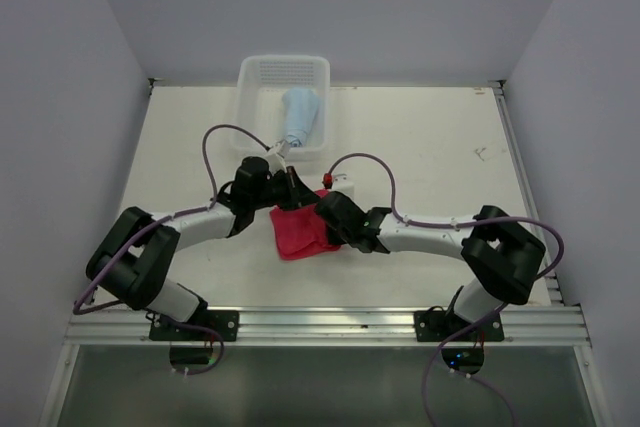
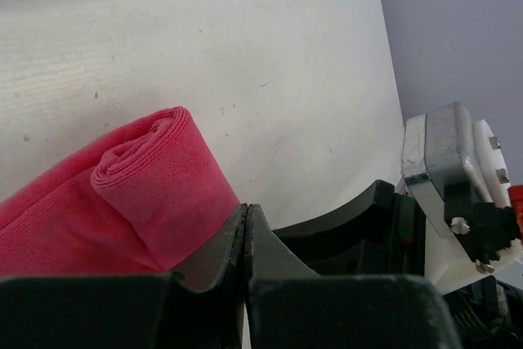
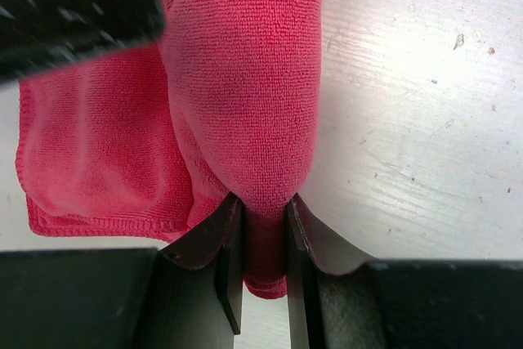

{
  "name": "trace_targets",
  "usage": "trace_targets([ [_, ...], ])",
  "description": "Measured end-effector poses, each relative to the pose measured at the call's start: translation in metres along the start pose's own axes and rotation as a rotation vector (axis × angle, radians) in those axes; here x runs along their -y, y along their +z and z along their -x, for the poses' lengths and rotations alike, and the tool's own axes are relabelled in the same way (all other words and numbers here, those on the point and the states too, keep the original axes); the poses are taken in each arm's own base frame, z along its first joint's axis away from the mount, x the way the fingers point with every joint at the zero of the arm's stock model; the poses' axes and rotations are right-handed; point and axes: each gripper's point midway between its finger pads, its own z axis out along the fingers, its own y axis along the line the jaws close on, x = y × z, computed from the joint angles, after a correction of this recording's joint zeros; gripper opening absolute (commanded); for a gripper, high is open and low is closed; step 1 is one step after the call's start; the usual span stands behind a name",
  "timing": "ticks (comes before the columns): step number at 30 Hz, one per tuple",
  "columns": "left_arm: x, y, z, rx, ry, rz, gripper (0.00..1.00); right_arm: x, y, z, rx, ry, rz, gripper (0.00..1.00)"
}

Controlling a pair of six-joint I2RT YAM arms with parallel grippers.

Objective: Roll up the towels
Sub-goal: Roll the towel

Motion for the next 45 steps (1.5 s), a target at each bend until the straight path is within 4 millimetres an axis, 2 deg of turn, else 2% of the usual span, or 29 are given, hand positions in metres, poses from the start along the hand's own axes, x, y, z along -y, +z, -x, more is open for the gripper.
trace_targets([
  [8, 0.003, 0.018, -0.026, -0.061, -0.043, -0.063, 0.01, -0.001, 0.003, 0.001, 0.004, 0.006, -0.020, 0.00],
  [13, -0.009, 0.026, -0.041, -0.106, -0.058, -0.042, 0.00, -0.002, 0.002, 0.001, -0.001, 0.000, -0.026, 0.00],
  [18, -0.019, 0.030, -0.048, -0.129, -0.038, -0.011, 0.00, -0.004, 0.004, 0.001, -0.006, -0.021, -0.055, 0.00],
  [19, -0.020, 0.030, -0.049, -0.130, -0.029, -0.004, 0.00, -0.004, 0.004, 0.000, -0.007, -0.024, -0.058, 0.02],
  [20, -0.021, 0.031, -0.048, -0.130, -0.016, 0.006, 0.00, -0.005, 0.004, 0.000, -0.007, -0.026, -0.061, 0.12],
  [22, -0.024, 0.032, -0.049, -0.133, -0.002, 0.026, 0.00, -0.005, 0.004, 0.001, -0.007, -0.030, -0.066, 0.18],
  [23, -0.027, 0.032, -0.050, -0.134, 0.004, 0.036, 0.00, -0.005, 0.004, 0.001, -0.007, -0.031, -0.067, 0.28],
  [30, -0.036, 0.026, -0.052, -0.125, 0.031, 0.069, 0.00, -0.008, 0.000, 0.003, -0.007, -0.025, -0.050, 0.51],
  [34, -0.040, 0.023, -0.054, -0.117, 0.031, 0.078, 0.00, -0.016, -0.015, 0.012, 0.007, -0.005, 0.008, 0.57],
  [39, -0.042, 0.020, -0.054, -0.111, 0.030, 0.082, 0.00, -0.018, -0.037, 0.029, 0.043, 0.087, 0.118, 0.60],
  [42, -0.043, 0.018, -0.054, -0.109, 0.028, 0.085, 0.00, -0.010, -0.036, 0.034, 0.042, 0.183, 0.170, 0.60],
  [45, -0.044, 0.016, -0.054, -0.105, 0.027, 0.086, 0.00, 0.001, -0.026, 0.025, 0.011, 0.260, 0.188, 0.60],
])
